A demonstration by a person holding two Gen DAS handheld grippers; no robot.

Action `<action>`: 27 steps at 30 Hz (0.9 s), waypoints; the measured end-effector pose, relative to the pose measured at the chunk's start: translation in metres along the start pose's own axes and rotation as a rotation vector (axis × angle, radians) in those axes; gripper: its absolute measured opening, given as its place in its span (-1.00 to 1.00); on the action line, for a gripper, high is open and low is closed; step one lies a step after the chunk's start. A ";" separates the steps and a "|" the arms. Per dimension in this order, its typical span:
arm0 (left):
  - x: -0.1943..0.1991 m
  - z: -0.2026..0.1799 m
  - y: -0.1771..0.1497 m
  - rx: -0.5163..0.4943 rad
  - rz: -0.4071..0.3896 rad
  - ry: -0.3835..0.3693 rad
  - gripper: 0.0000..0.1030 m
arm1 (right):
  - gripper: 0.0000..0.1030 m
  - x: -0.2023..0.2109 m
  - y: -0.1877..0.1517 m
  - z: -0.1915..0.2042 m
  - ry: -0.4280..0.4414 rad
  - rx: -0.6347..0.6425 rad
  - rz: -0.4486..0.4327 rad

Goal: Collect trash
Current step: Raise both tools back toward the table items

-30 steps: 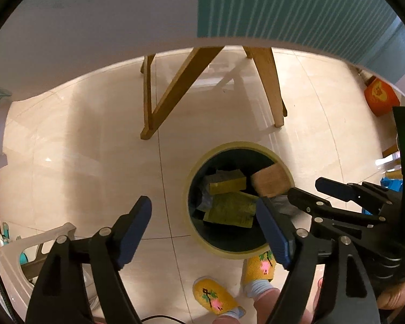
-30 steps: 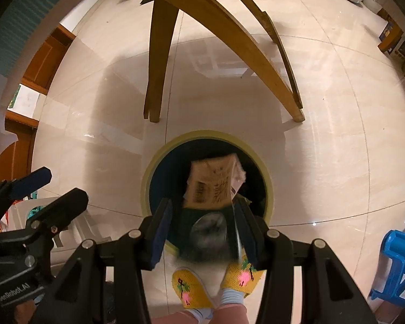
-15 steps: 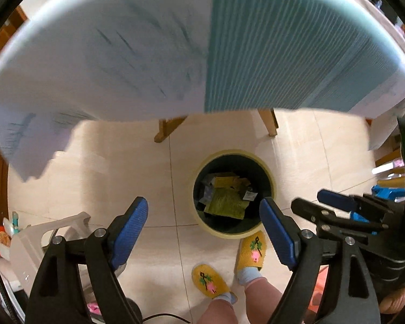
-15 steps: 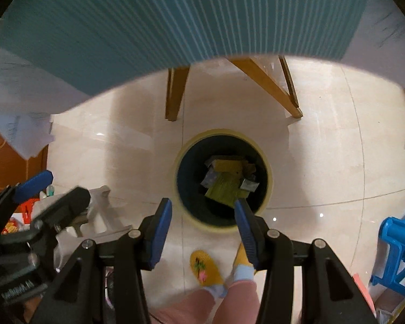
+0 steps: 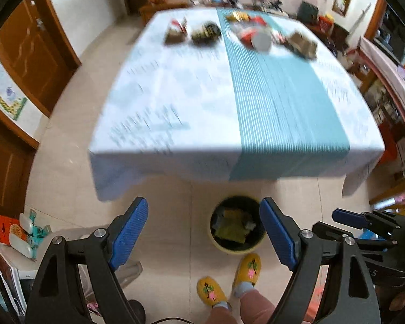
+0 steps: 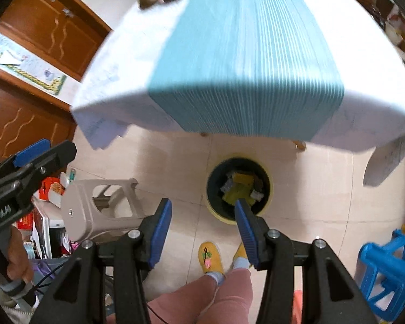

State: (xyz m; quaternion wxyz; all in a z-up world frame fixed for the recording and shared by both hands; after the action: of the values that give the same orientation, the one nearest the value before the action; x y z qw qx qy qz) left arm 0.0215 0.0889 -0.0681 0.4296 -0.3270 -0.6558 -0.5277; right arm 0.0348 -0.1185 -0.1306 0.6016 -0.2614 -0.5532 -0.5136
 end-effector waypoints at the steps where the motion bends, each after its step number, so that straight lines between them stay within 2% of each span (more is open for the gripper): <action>1: 0.007 0.001 0.007 0.008 -0.015 0.005 0.62 | -0.05 0.010 0.008 0.001 -0.005 0.020 -0.018; 5: 0.039 0.006 0.042 0.049 -0.090 0.015 0.62 | -0.05 0.034 0.036 0.003 -0.008 0.070 -0.075; 10: 0.065 0.000 0.076 0.065 -0.183 0.036 0.62 | -0.04 0.063 0.079 0.003 -0.002 0.136 -0.170; 14: 0.079 -0.003 0.101 0.094 -0.231 0.044 0.63 | -0.01 0.075 0.112 0.008 0.013 0.188 -0.206; 16: 0.086 0.001 0.113 0.128 -0.243 0.035 0.66 | 0.02 0.077 0.130 0.010 0.018 0.216 -0.218; 18: 0.088 0.008 0.125 0.164 -0.246 0.025 0.81 | 0.02 0.081 0.146 0.012 0.021 0.231 -0.228; 20: 0.085 0.014 0.137 0.185 -0.238 0.018 0.83 | 0.02 0.083 0.161 0.013 0.025 0.237 -0.244; 25: 0.061 0.029 0.182 0.184 -0.220 -0.010 0.87 | 0.04 0.080 0.205 0.014 0.037 0.208 -0.274; 27: 0.046 0.034 0.204 0.171 -0.210 -0.035 0.87 | 0.14 0.073 0.223 0.013 0.029 0.184 -0.273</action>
State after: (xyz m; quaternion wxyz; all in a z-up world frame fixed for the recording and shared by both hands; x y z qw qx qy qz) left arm 0.1749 0.1672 0.0546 0.3868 -0.2278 -0.7364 -0.5062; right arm 0.2215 -0.0563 -0.0023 0.5554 -0.1202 -0.6195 -0.5415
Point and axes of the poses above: each gripper's, at about its wrist camera, not at the fingertips, and x roughly against the way its jaws point, z to its left, y to its top, the point moved 1 cm from there along -x, roughly the way its jaws point, and after that the axes turned 12 degrees about x, right-handed, at the moved point
